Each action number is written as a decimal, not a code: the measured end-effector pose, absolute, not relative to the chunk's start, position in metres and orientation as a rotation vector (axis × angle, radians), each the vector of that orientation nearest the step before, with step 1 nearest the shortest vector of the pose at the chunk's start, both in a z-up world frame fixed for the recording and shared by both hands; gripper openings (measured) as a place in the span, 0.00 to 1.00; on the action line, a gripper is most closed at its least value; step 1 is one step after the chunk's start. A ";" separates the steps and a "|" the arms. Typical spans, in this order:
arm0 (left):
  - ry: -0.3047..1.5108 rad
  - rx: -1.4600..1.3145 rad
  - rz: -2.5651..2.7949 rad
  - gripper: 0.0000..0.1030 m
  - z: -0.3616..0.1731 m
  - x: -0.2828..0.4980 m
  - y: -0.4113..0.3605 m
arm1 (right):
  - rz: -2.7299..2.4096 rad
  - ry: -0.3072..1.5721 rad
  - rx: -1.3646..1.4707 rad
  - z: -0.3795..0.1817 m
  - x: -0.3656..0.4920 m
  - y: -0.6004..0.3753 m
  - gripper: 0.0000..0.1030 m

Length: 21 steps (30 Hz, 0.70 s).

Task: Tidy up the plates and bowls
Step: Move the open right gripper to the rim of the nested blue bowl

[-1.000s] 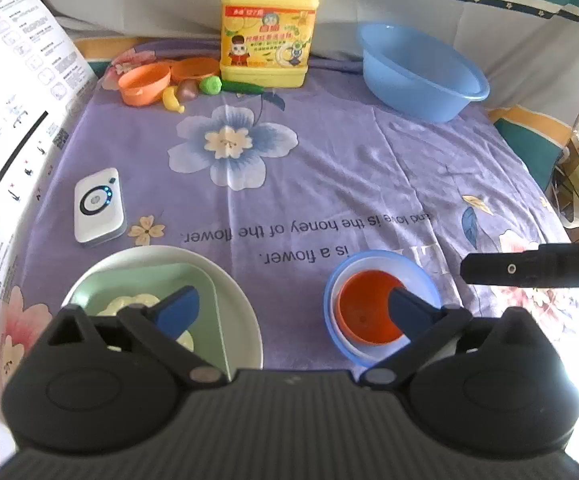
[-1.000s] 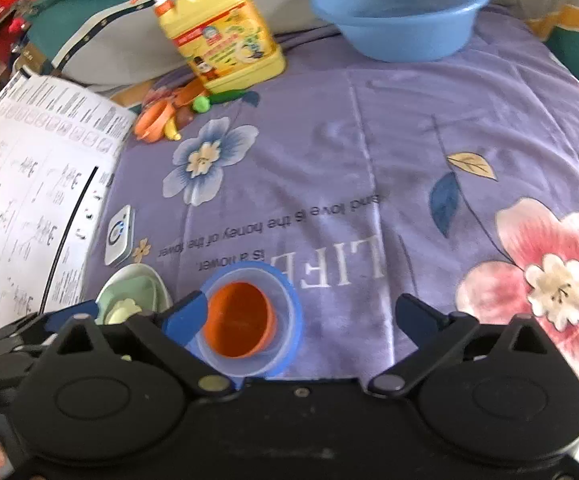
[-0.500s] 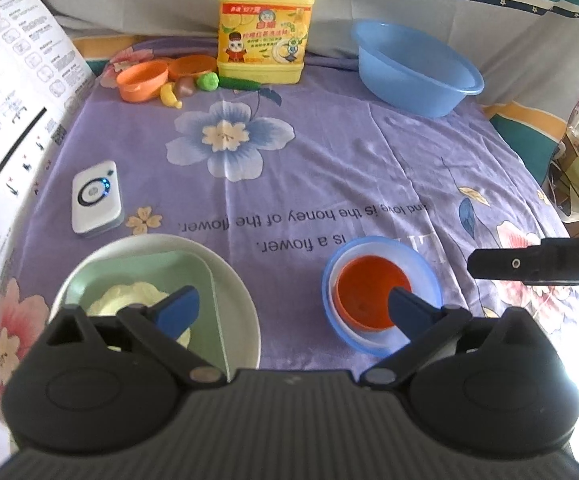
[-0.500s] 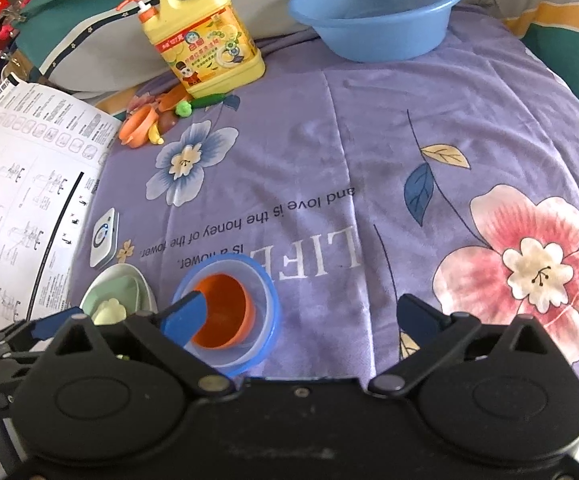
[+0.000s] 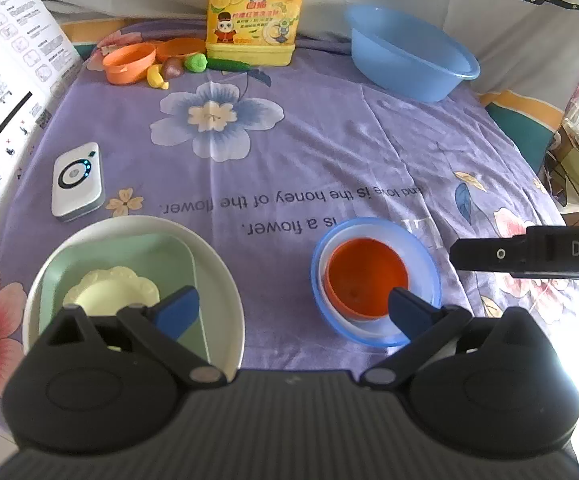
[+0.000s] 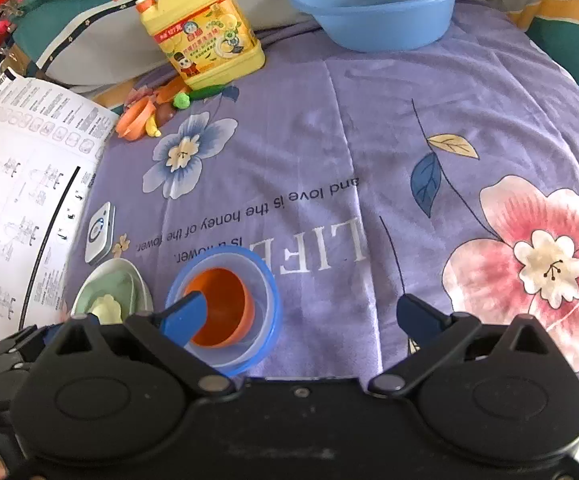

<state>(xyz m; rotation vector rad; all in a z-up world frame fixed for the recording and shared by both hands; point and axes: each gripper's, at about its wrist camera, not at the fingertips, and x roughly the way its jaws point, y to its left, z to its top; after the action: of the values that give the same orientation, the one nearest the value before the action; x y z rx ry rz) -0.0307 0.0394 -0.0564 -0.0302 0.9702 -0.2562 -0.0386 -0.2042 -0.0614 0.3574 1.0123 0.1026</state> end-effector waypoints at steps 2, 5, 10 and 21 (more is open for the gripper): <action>0.971 -0.031 -0.256 1.00 -0.058 -0.029 0.040 | 0.103 1.016 0.360 -0.063 -0.037 -0.204 1.00; 0.974 -0.031 -0.261 1.00 -0.059 -0.028 0.040 | 0.106 1.021 0.367 -0.065 -0.034 -0.203 1.00; 0.982 -0.029 -0.266 1.00 -0.063 -0.023 0.038 | 0.112 1.033 0.371 -0.069 -0.029 -0.201 1.00; 0.998 -0.043 -0.304 1.00 -0.071 -0.014 0.031 | 0.126 1.041 0.385 -0.074 -0.020 -0.197 1.00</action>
<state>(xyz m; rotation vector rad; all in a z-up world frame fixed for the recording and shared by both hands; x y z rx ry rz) -0.0138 0.0312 -0.0712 -0.0425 0.9982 -0.3042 -0.0200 -0.1967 -0.0743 0.3848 1.0411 0.1260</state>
